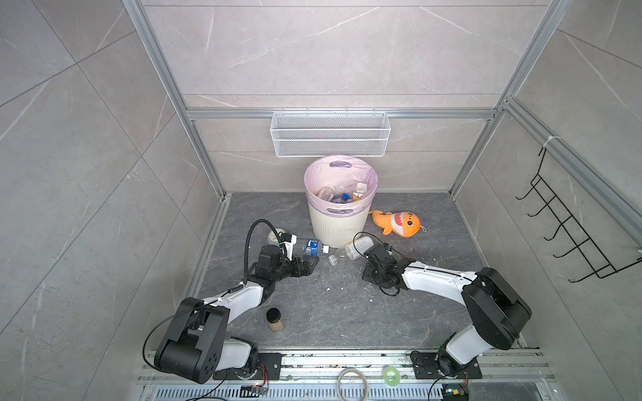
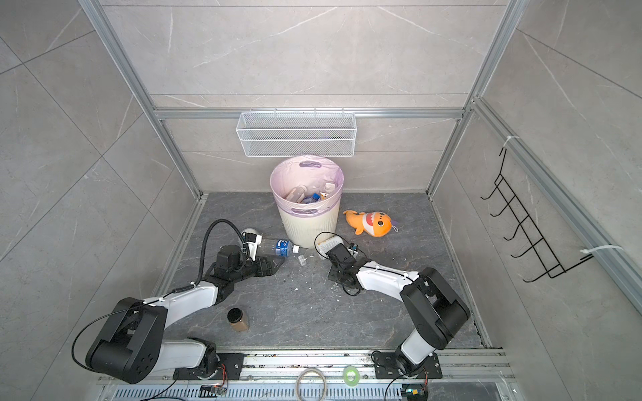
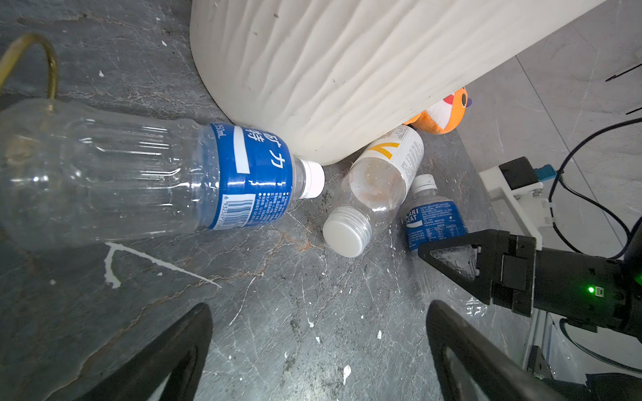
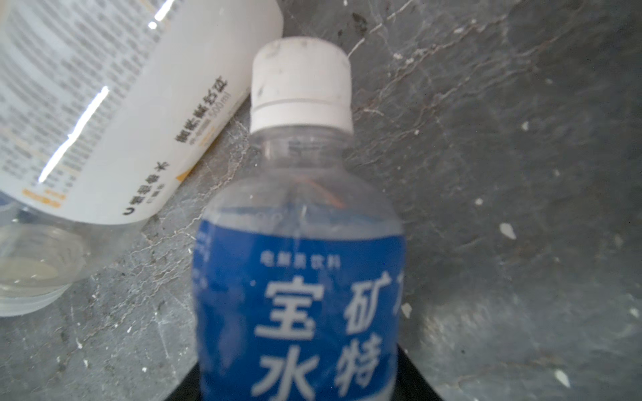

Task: Throw the plastic bottles in the bin
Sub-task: 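Close the right gripper on the blue-labelled bottle and lift it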

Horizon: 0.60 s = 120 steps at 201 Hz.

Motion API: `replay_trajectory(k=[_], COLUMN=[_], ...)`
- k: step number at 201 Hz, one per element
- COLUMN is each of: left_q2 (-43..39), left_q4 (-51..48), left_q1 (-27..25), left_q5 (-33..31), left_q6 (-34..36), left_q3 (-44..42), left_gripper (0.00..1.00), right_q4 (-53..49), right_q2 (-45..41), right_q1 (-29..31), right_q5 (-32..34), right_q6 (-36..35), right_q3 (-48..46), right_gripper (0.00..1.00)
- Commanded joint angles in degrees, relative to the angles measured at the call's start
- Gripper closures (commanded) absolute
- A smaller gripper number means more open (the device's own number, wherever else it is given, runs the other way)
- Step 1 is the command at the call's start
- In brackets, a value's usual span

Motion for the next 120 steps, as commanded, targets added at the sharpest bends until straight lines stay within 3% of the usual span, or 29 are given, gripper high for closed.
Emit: replay_trajectory(k=[1,68,120], left_q2=[0.2,0.9,1.5], left_q4=[2.1,2.0,2.1], left_q1=[-0.2,-0.3,-0.3], left_q5=[1.7,2.1,3.1], left_q6=[-0.1,-0.3,-0.1], left_q3=[2.1,2.4,2.6], left_gripper=[0.02,0.02,0.02], right_q4=[0.3,1.2,-2.3], right_q2=[-3.6,-17.8,-25.6], right_q1=[-0.1,3.6,14.4], right_q5=[0.7,4.4,16.4], right_q6=[-2.7,-10.2,-15.1], right_q3=[-1.9,-9.8,-11.3], right_gripper=[0.49,0.51,0.51])
